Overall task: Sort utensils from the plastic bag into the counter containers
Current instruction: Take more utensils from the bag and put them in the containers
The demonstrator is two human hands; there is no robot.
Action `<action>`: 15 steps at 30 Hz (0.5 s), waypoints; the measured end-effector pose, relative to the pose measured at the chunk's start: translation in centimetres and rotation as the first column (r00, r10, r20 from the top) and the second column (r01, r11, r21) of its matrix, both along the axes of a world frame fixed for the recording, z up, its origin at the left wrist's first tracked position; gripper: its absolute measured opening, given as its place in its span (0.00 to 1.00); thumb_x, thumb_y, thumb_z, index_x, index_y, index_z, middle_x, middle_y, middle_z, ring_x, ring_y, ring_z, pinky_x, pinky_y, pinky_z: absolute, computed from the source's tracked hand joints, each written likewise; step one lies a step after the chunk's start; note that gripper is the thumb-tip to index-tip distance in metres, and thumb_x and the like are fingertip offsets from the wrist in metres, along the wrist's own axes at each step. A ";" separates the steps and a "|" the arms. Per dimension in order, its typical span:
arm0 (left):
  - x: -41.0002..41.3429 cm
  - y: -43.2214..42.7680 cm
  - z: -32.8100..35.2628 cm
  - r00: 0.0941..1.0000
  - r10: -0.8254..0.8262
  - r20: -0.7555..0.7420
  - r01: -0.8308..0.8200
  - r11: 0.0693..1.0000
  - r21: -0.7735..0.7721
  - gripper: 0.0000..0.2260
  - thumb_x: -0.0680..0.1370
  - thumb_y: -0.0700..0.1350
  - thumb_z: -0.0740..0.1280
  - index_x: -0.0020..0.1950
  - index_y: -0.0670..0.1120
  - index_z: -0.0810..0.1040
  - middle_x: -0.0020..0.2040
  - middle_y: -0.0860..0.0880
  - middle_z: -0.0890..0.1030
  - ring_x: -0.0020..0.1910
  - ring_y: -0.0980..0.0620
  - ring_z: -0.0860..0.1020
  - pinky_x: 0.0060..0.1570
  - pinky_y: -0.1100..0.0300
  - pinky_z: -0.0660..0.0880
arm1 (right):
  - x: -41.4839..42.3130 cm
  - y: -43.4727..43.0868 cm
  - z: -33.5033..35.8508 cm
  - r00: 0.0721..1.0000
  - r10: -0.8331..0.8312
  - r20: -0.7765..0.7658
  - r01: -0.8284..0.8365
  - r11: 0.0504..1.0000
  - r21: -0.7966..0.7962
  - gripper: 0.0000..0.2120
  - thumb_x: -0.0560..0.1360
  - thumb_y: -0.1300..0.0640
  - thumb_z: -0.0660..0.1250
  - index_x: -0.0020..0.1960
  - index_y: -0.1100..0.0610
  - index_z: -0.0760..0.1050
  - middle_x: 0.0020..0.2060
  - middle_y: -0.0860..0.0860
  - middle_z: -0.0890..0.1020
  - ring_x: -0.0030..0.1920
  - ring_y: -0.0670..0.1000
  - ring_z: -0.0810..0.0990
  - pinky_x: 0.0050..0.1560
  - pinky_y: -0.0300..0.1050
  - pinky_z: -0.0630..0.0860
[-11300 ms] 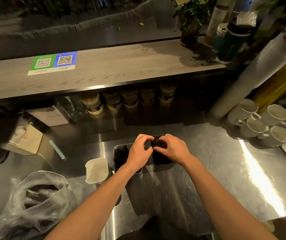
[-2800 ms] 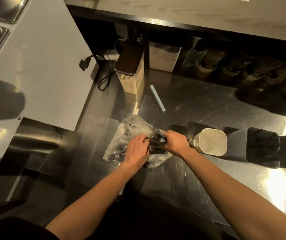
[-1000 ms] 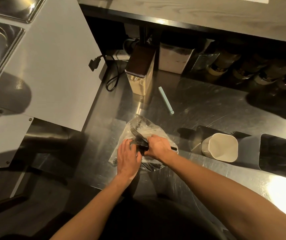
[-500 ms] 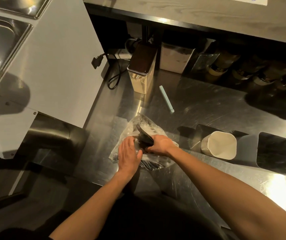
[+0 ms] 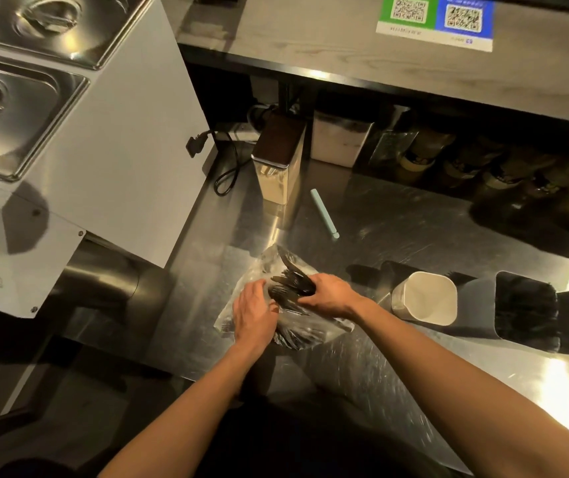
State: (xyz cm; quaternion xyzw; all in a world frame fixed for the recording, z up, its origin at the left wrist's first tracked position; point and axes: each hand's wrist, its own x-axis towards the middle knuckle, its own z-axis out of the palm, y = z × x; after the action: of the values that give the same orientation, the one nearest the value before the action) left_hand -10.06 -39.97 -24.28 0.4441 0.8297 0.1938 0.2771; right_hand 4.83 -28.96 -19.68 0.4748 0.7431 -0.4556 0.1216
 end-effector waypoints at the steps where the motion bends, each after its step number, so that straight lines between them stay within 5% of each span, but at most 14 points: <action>1: -0.2 0.0 0.2 1.000 -0.023 -0.012 0.023 1.000 0.007 0.20 0.77 0.43 0.68 0.70 0.48 0.71 0.66 0.50 0.74 0.68 0.49 0.70 0.72 0.52 0.61 | 0.2 -0.1 0.1 0.998 -0.044 -0.039 0.043 0.999 -0.021 0.11 0.73 0.48 0.71 0.54 0.50 0.80 0.46 0.49 0.84 0.46 0.51 0.82 0.46 0.45 0.77; 9: -0.3 -0.6 1.4 0.995 -0.063 -0.081 0.073 0.989 0.125 0.17 0.76 0.43 0.69 0.65 0.50 0.75 0.63 0.52 0.75 0.64 0.53 0.72 0.66 0.56 0.65 | 0.5 -0.8 1.3 0.975 -0.166 -0.147 0.155 0.985 -0.082 0.06 0.78 0.45 0.69 0.51 0.45 0.76 0.42 0.42 0.80 0.45 0.46 0.79 0.46 0.43 0.72; 15: 0.1 -0.5 1.9 1.000 -0.017 0.006 0.015 0.976 0.218 0.11 0.79 0.42 0.68 0.61 0.48 0.78 0.60 0.53 0.78 0.59 0.55 0.75 0.61 0.56 0.71 | 0.6 -1.3 3.1 0.911 -0.310 -0.273 0.268 0.946 -0.181 0.11 0.80 0.47 0.66 0.49 0.54 0.79 0.42 0.50 0.84 0.41 0.45 0.80 0.43 0.40 0.72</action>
State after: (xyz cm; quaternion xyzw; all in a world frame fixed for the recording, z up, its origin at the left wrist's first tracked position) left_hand -9.95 -40.52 -22.35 0.4777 0.7987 0.2832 0.2317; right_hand 5.48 -30.26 -16.61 0.4957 0.6406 -0.5859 -0.0278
